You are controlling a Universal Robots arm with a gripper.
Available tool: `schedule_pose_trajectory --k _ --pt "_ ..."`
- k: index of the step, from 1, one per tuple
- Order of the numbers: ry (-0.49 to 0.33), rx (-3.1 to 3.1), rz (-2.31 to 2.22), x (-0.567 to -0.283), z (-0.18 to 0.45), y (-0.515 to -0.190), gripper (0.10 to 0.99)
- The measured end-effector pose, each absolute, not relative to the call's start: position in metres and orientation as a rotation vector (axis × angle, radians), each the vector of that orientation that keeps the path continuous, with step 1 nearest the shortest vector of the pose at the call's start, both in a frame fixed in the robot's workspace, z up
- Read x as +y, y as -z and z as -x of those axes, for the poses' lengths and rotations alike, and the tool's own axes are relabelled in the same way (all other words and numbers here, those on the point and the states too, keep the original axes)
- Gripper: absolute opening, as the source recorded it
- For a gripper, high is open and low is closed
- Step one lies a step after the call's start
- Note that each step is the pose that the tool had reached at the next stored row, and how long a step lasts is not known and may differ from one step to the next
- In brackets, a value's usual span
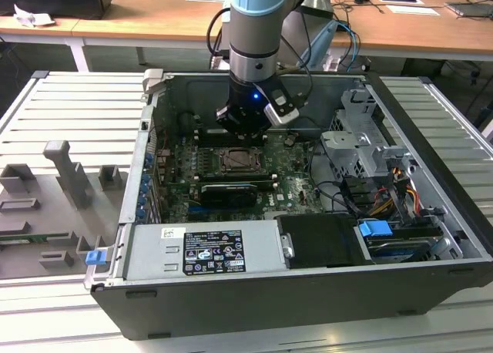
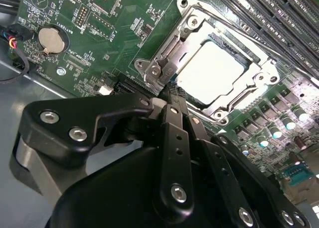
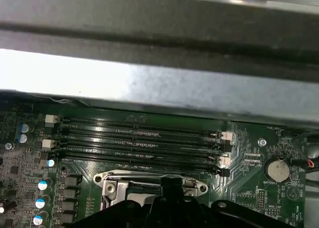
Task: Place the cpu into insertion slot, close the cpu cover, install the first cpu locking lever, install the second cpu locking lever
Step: 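Install the second cpu locking lever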
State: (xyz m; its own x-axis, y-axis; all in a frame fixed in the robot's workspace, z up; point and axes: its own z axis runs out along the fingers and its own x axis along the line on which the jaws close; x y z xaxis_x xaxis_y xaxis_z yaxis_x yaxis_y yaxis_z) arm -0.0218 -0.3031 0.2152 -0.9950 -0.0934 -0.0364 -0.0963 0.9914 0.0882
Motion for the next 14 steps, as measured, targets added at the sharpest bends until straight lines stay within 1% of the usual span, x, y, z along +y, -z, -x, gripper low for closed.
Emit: schedule_pose_trajectory --k 3,5,6,11,14 --pt "-0.140 3.103 0.148 -0.303 0.022 -0.223 0.106" --pt "-0.140 3.103 0.148 -0.303 0.022 -0.237 0.106" --pt "-0.140 3.103 0.148 -0.303 0.022 -0.239 0.106" --pt "-0.138 3.103 0.148 -0.310 0.022 -0.239 0.106" --pt "-0.138 3.103 0.148 -0.322 0.022 -0.238 0.106"
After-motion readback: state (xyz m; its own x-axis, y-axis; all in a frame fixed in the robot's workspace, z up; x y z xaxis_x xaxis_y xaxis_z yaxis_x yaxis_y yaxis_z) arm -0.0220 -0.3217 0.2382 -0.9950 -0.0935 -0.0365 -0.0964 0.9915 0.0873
